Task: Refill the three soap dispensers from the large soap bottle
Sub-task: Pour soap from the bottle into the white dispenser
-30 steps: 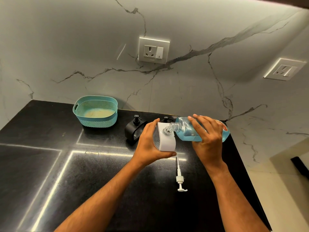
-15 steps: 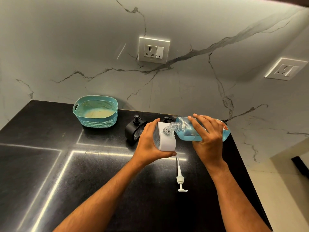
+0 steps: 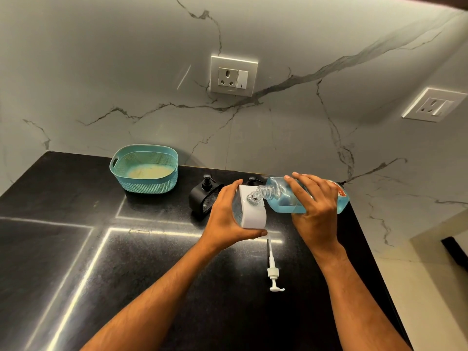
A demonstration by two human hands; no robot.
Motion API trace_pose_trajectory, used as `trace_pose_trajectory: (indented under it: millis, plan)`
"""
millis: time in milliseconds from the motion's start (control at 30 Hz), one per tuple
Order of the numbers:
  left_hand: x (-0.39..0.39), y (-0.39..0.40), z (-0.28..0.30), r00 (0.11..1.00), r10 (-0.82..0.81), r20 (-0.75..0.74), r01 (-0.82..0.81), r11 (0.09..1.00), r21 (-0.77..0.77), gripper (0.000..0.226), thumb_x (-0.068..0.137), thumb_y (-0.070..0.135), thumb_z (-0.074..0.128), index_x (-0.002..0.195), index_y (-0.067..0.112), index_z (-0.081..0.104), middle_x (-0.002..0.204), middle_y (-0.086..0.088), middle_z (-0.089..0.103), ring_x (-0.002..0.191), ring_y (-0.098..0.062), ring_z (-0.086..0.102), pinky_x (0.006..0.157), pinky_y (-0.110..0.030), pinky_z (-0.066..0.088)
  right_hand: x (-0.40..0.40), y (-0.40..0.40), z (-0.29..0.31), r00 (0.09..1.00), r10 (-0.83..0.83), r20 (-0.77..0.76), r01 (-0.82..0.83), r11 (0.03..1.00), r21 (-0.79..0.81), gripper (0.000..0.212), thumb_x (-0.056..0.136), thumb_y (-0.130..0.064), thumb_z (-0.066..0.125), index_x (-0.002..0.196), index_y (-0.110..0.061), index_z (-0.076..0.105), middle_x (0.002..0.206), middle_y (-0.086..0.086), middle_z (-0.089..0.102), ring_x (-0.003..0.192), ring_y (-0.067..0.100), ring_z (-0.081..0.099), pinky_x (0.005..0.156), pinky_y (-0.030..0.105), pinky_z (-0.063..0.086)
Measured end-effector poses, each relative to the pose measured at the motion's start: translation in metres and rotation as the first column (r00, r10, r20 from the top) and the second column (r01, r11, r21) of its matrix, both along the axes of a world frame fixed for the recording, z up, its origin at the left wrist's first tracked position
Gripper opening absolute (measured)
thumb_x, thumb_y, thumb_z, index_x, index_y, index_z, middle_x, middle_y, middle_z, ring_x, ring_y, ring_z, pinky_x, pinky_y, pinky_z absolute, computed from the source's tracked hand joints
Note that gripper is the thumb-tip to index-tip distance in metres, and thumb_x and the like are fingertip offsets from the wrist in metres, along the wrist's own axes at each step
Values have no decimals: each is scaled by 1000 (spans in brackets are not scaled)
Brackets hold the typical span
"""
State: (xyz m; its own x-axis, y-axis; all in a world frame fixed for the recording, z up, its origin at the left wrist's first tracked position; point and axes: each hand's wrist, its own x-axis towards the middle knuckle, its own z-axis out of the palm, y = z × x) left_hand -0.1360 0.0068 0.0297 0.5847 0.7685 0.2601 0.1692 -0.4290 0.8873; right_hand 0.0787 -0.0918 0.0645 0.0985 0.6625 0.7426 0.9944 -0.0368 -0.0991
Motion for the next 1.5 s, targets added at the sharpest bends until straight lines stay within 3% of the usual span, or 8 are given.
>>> trace_pose_trajectory:
  millis: [133, 500, 1000, 1267, 1500]
  plan:
    - [0, 1, -1, 1000, 0, -2, 0, 1000, 12, 130, 55, 65, 92, 160, 19, 30, 151, 7, 44, 137, -2, 45, 113, -19, 41, 0, 0, 0, 1000, 1, 1, -1, 1000, -5, 65, 73, -12, 89, 134, -10, 66, 135, 10, 66, 125, 34, 60, 104, 55, 44]
    - [1, 2, -1, 1000, 5, -6, -5, 1000, 20, 129, 55, 62, 94, 159, 19, 32, 151, 7, 44, 137, -5, 46, 114, -31, 47, -1, 0, 2, 1000, 17, 11, -17, 1000, 7, 56, 78, -10, 82, 132, -9, 68, 134, 11, 67, 123, 36, 62, 102, 56, 44]
    - [1, 2, -1, 1000, -1, -1, 1, 1000, 29, 127, 55, 63, 92, 158, 21, 31, 150, 6, 45, 136, -4, 46, 112, -23, 45, 1, 0, 2, 1000, 9, 11, -9, 1000, -1, 63, 74, -11, 88, 133, -11, 68, 135, 10, 66, 124, 35, 60, 104, 54, 43]
    - [0, 1, -2, 1000, 5, -7, -5, 999, 32, 128, 55, 62, 93, 159, 17, 32, 150, 6, 44, 136, -5, 46, 113, -29, 46, 1, -1, 1, 1000, 10, 10, -10, 1000, -7, 64, 73, -12, 89, 133, -11, 68, 135, 11, 67, 124, 36, 61, 102, 57, 44]
    - [-1, 0, 0, 1000, -1, 7, 1, 1000, 23, 127, 55, 63, 92, 158, 19, 31, 149, 6, 45, 135, -2, 46, 111, -18, 43, 0, -1, 2, 1000, 17, 8, -17, 1000, -1, 63, 74, -12, 89, 133, -10, 68, 134, 10, 67, 124, 35, 61, 103, 54, 45]
